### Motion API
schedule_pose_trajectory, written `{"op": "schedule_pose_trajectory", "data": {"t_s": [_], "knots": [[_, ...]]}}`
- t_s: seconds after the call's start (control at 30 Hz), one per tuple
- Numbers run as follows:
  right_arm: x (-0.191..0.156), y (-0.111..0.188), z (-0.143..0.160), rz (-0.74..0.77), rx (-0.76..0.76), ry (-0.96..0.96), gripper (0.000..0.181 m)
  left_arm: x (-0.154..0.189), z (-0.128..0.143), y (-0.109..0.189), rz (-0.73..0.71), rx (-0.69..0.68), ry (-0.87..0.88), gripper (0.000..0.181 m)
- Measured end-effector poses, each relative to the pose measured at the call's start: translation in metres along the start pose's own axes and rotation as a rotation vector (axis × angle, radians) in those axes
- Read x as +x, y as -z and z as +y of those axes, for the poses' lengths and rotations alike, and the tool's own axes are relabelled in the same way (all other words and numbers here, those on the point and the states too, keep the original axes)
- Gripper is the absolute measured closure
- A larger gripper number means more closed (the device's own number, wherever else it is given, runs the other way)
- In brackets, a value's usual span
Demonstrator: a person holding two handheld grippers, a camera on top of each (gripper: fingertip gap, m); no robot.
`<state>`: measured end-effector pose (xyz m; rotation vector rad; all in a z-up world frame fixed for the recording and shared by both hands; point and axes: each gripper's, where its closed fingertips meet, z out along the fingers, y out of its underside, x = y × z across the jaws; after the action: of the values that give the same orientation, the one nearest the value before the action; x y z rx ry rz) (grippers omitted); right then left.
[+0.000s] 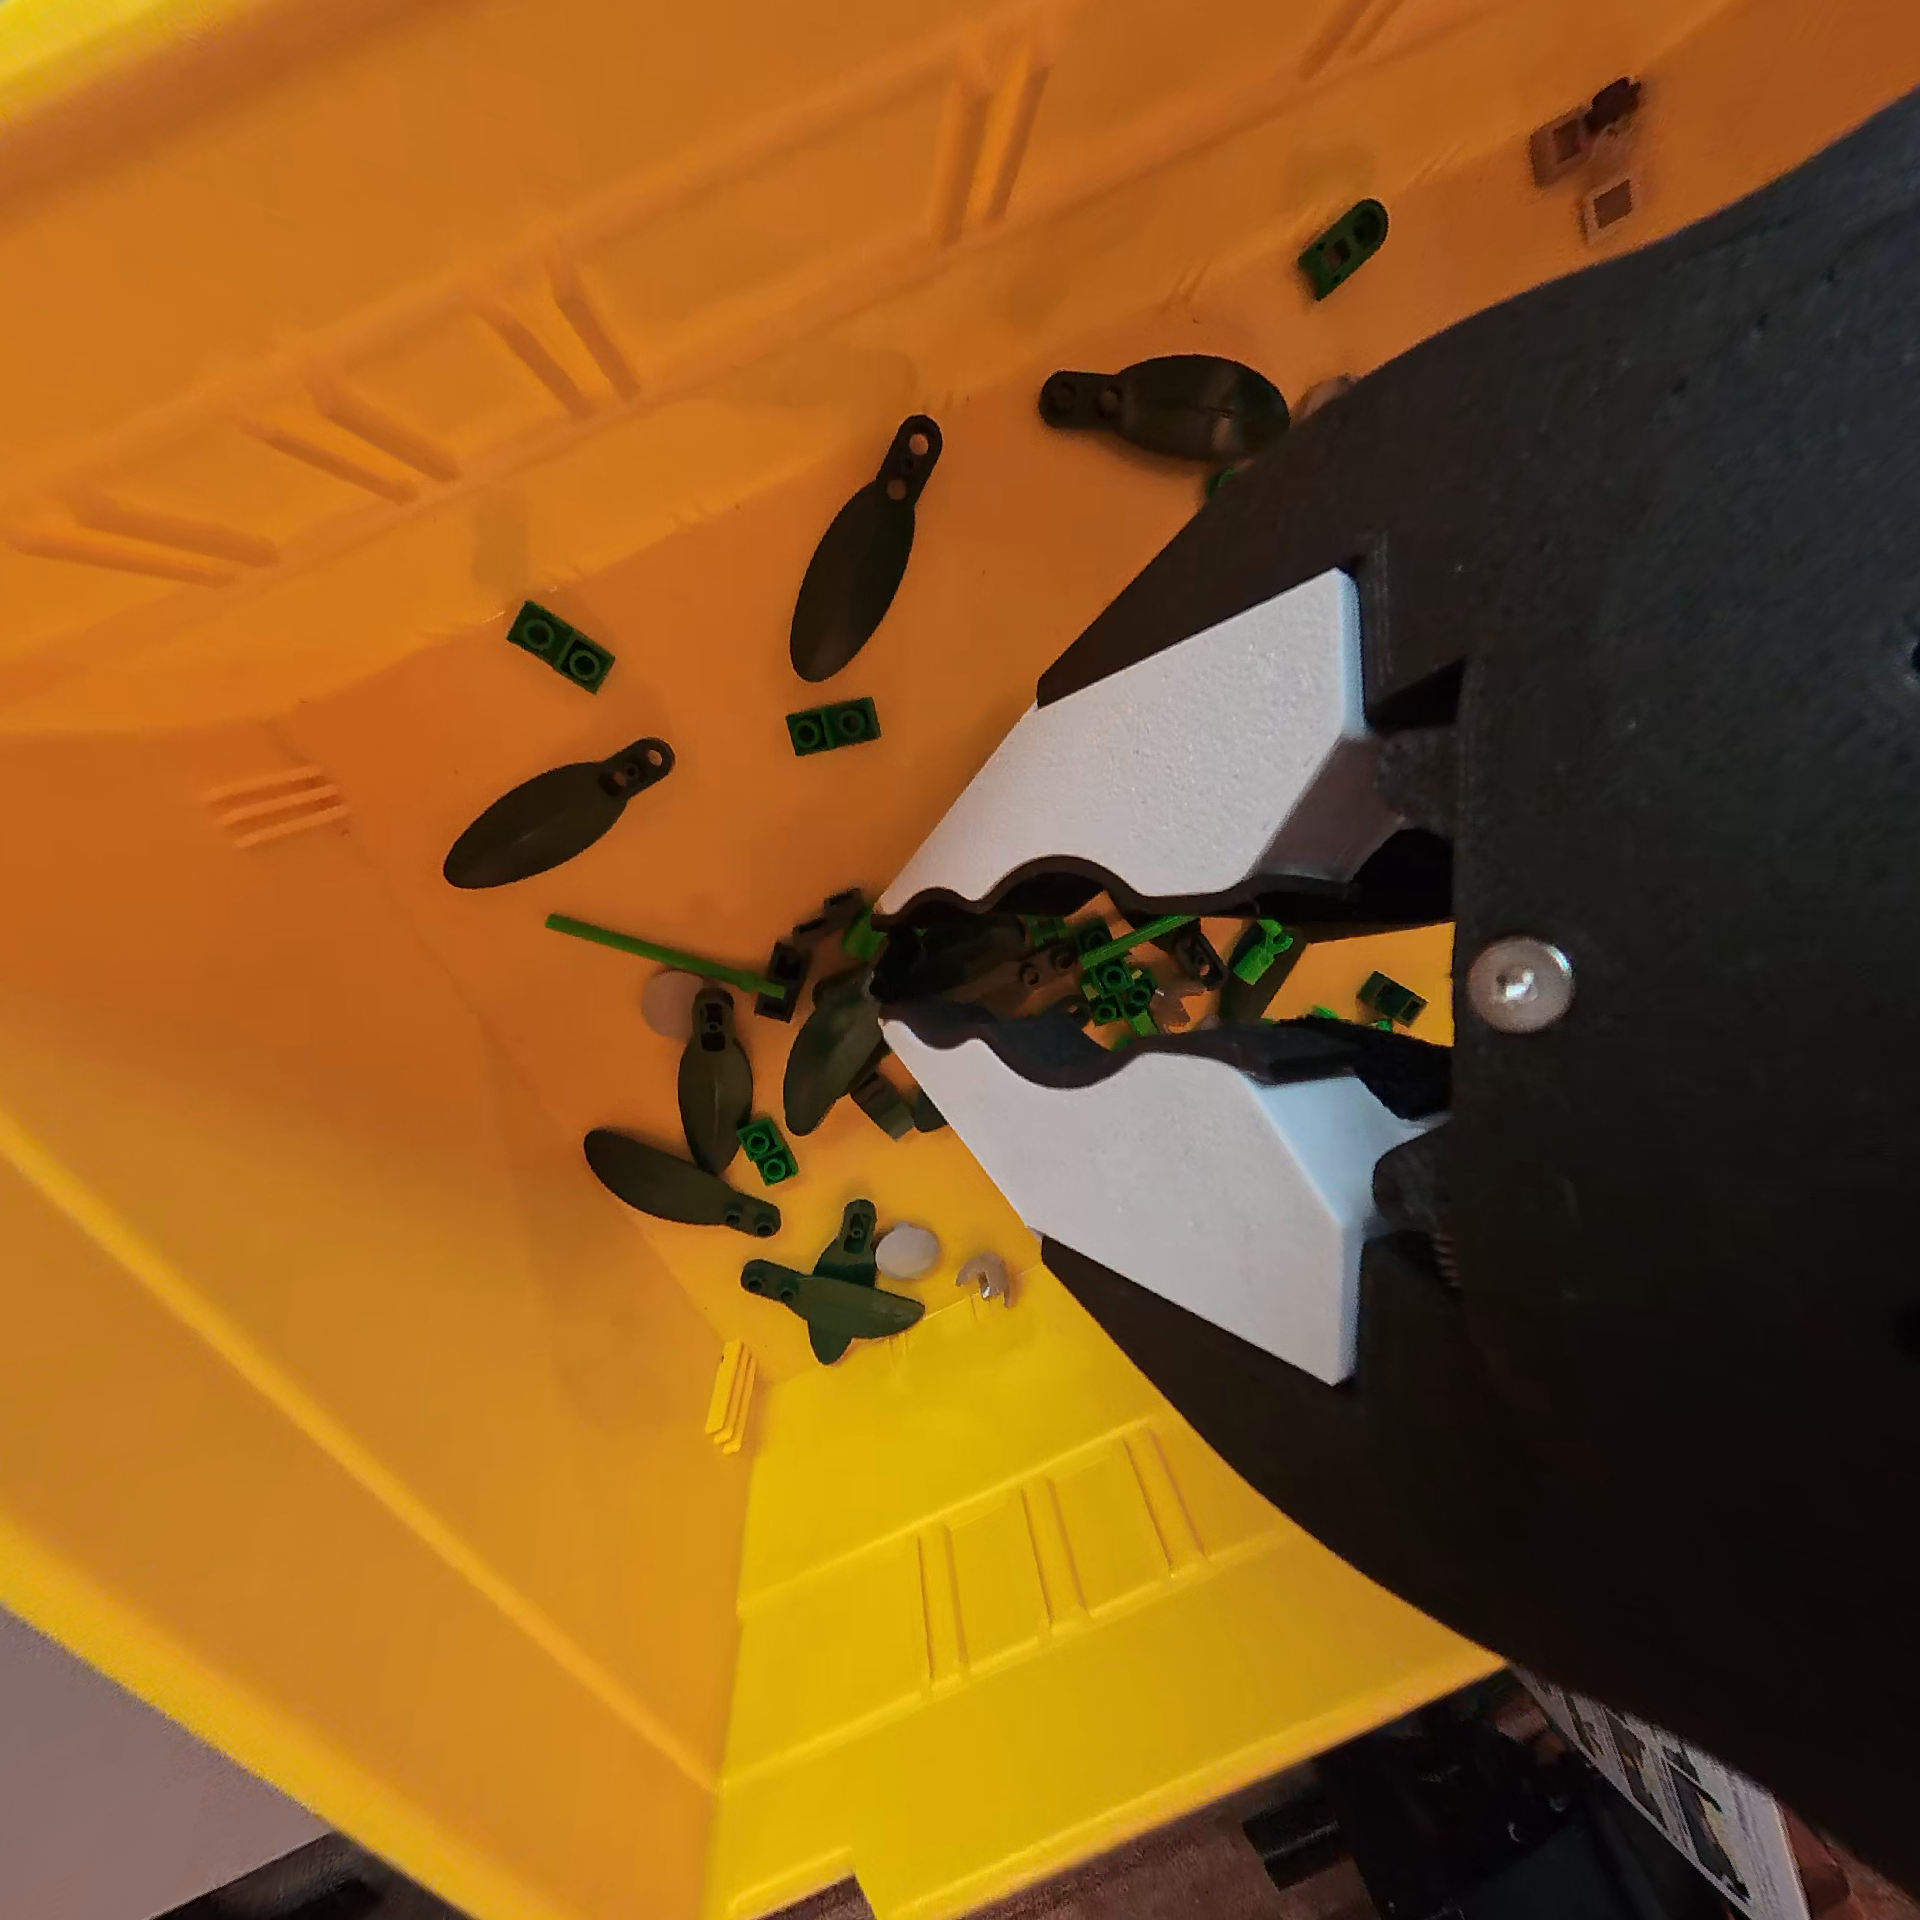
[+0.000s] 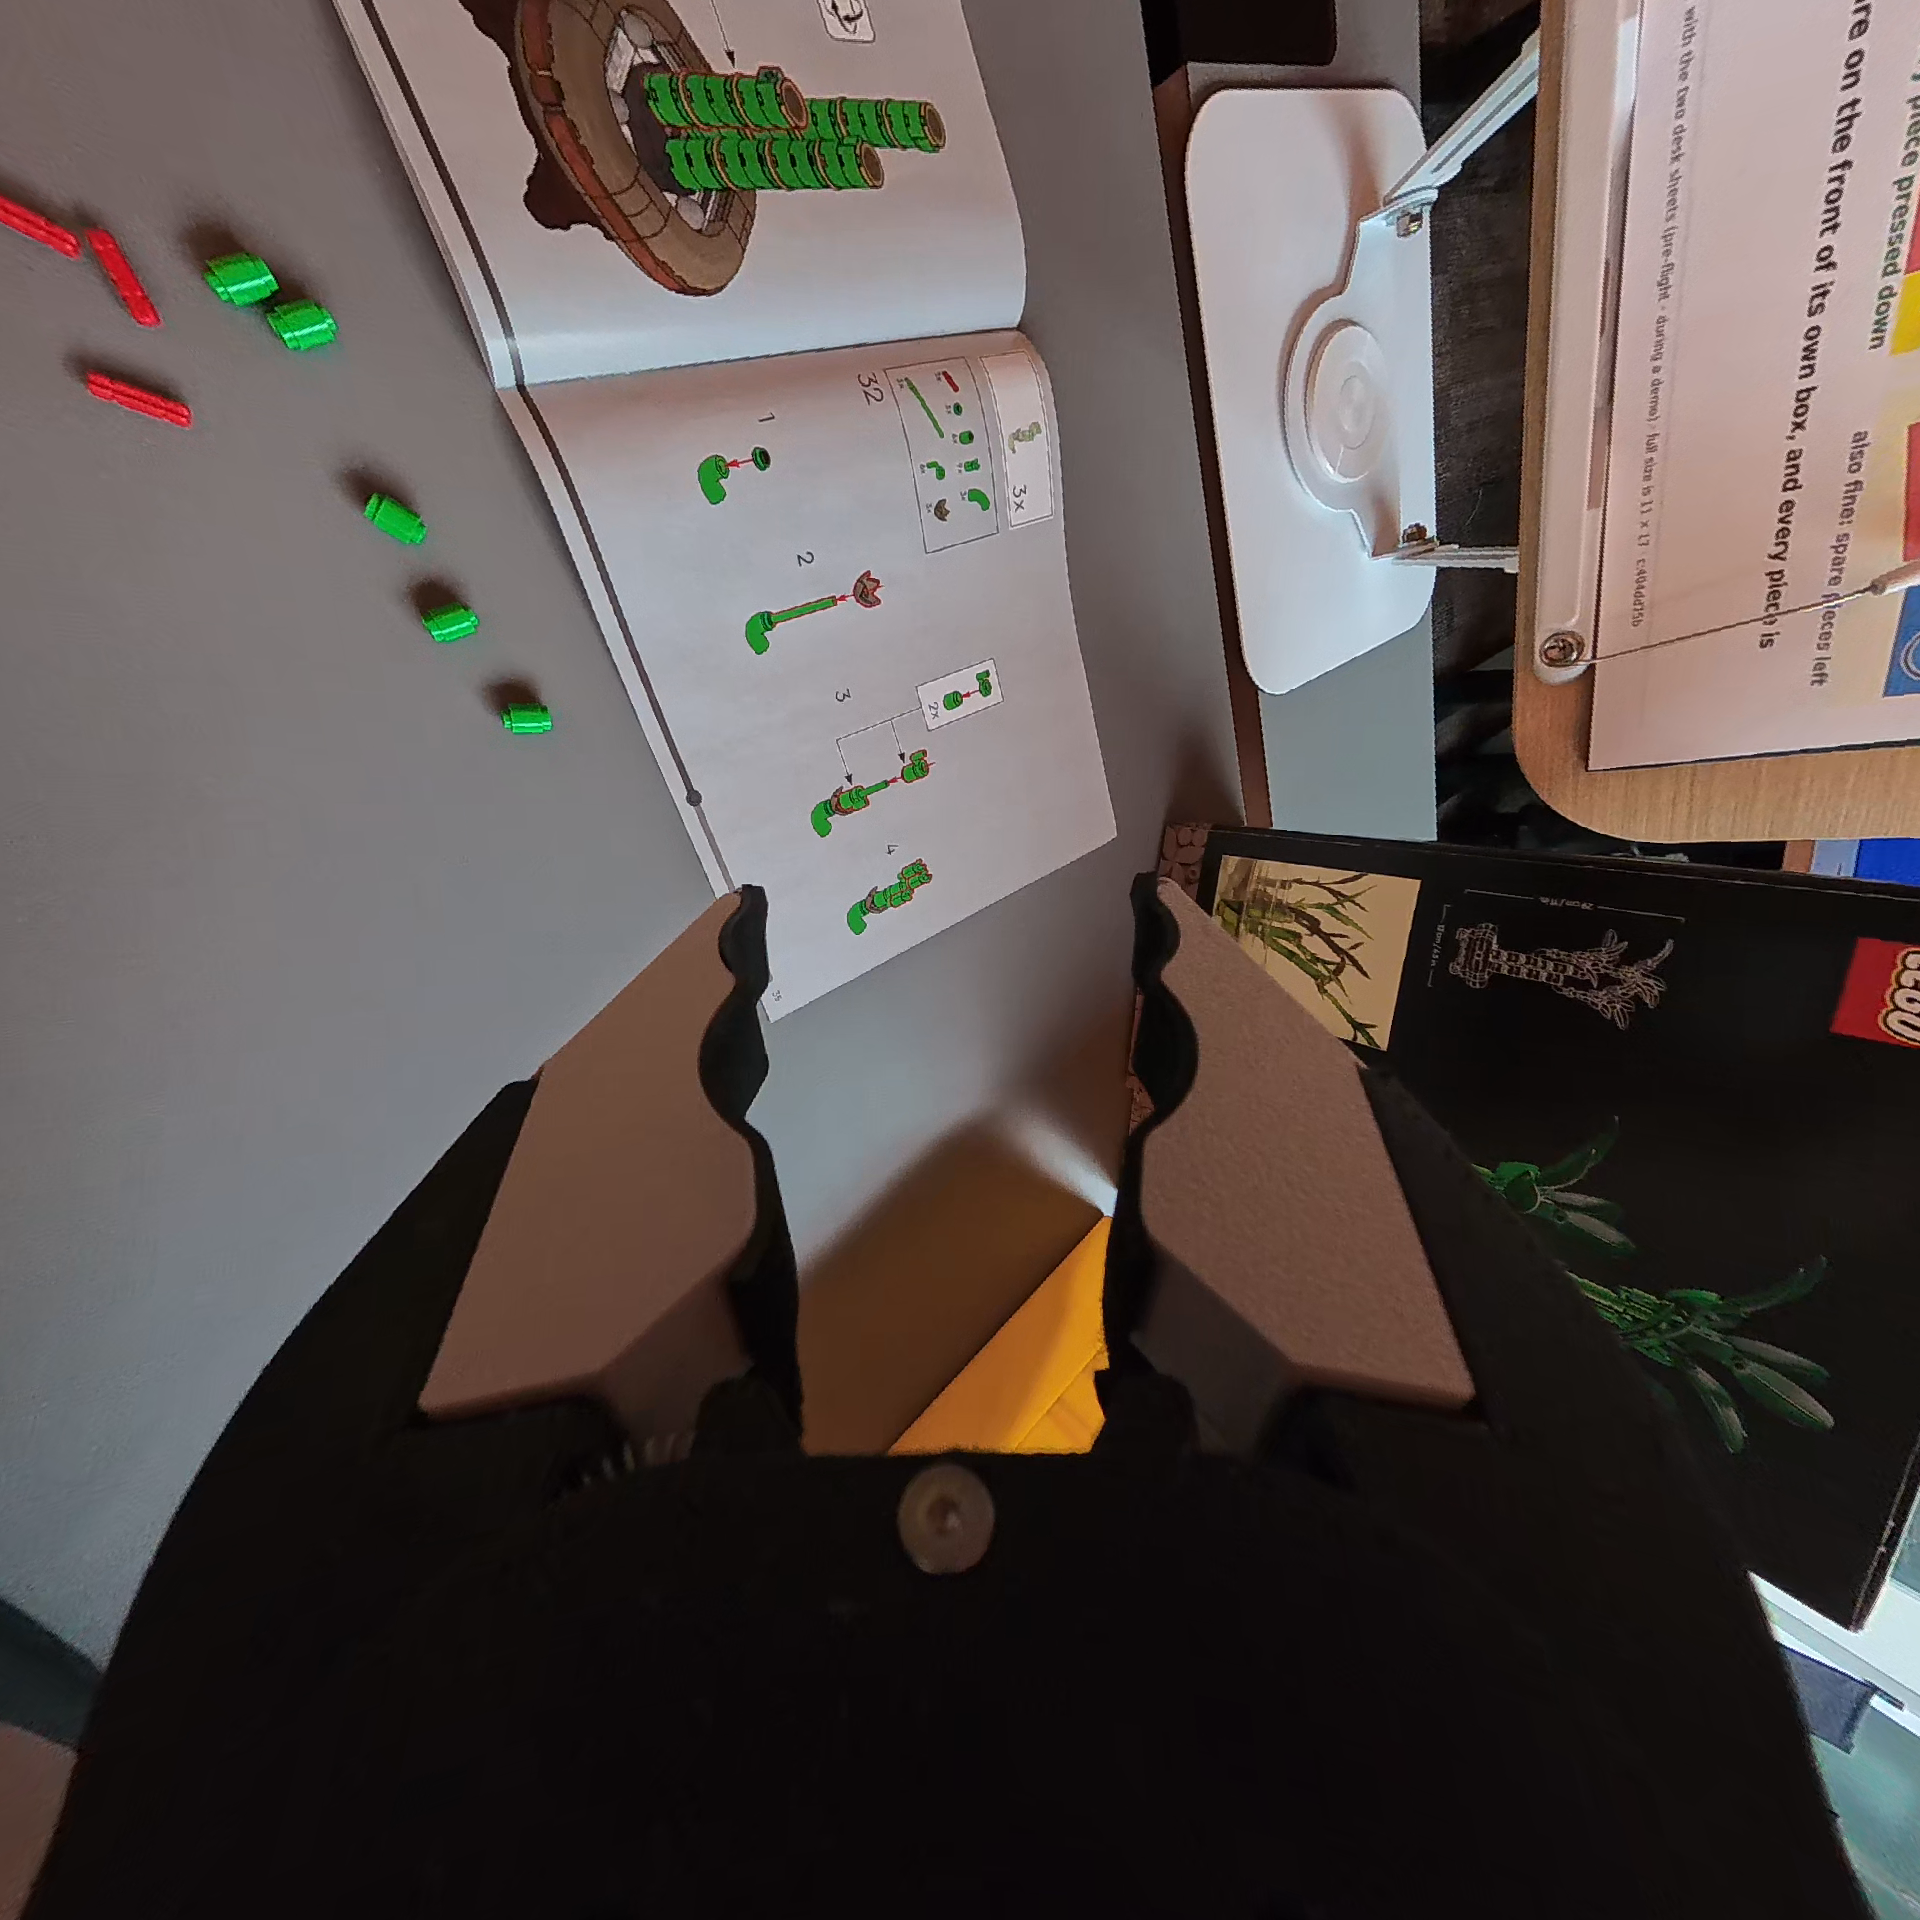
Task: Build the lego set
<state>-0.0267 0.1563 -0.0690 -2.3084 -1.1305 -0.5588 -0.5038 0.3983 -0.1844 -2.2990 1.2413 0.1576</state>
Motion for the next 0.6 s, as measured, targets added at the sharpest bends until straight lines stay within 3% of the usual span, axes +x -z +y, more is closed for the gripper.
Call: {"op": "schedule_pose_trajectory", "data": {"t_s": [0.23,0.6], "knots": [[0.0,0.0,0.0,-0.001,-0.002,-0.001,0.111,-0.01,0.004,0.013,-0.034,0.006,0.026,0.17],[0.0,0.001,0.003,-0.009,-0.002,-0.006,0.111,-0.026,0.048,0.023,-0.035,-0.098,0.162,0.17]]}}
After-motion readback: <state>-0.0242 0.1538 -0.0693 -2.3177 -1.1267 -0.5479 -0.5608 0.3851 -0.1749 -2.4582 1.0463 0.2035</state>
